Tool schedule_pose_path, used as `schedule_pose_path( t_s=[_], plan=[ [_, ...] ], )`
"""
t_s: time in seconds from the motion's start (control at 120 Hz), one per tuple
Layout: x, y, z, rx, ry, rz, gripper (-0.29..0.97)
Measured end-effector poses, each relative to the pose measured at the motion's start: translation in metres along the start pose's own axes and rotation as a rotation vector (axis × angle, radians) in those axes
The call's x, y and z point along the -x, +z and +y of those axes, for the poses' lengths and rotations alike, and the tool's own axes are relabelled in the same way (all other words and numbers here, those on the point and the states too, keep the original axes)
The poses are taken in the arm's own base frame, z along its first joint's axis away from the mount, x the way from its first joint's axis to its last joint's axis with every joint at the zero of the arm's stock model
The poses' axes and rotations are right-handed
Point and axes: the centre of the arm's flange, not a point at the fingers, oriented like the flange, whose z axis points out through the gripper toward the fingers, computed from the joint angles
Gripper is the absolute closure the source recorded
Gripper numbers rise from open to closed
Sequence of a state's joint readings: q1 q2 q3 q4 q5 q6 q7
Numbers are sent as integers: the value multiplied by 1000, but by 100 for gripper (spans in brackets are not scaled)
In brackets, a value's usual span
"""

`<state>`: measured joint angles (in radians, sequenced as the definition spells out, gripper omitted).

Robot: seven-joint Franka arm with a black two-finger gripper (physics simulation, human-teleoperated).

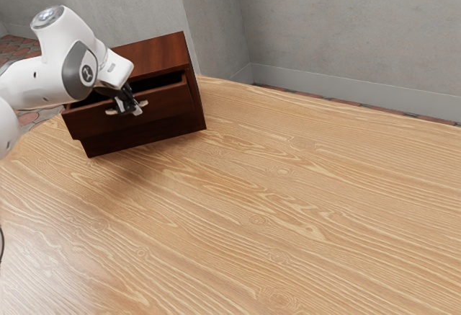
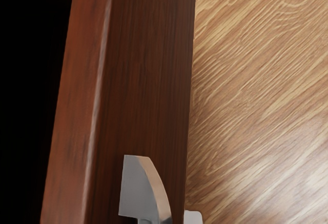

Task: Pull the drawer handle with one arm to open the drawer

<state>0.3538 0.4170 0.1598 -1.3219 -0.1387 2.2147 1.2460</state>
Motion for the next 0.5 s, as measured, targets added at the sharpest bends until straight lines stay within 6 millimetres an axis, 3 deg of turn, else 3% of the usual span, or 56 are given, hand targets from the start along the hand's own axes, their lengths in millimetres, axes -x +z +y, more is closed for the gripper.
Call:
schedule_pose_path(
  t_s=[0.5],
  plan=[
    [3,-8,27,16,-1,6,79]
  ],
)
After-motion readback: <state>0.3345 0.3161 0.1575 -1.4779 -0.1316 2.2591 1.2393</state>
